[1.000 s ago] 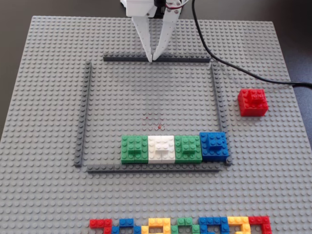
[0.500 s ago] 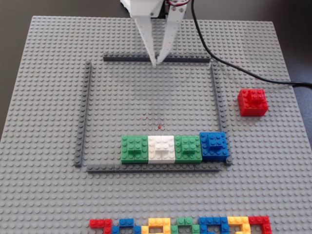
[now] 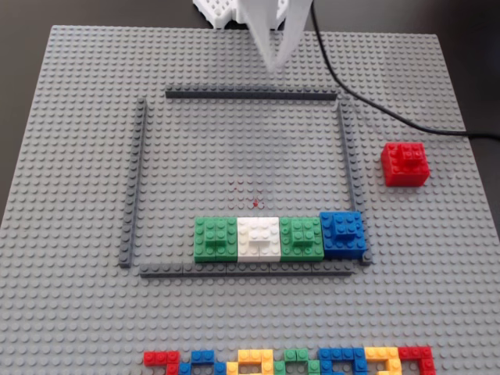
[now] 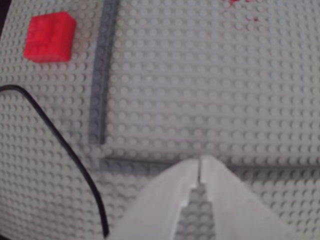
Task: Grab the cube and place it into the grid
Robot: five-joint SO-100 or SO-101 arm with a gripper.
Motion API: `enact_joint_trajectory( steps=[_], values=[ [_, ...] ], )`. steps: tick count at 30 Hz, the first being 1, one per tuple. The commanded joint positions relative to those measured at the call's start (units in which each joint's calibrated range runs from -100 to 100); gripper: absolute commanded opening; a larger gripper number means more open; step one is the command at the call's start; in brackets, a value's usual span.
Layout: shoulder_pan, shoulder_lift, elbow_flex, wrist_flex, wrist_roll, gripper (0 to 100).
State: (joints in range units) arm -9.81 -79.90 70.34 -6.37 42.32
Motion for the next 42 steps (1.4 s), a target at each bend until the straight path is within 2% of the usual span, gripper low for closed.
enact_joint_trajectory(
  steps=[1, 9, 29, 42],
  values=[
    [-1.3, 10.4, -18.4, 4.0, -2.7, 0],
    [-5.0, 26.8, -36.5, 7.4, -4.3, 0],
    [-17.2, 59.5, -62.6, 5.9, -10.8, 0],
    [-19.4, 79.7, -78.2, 5.5, -12.9, 0]
  ],
)
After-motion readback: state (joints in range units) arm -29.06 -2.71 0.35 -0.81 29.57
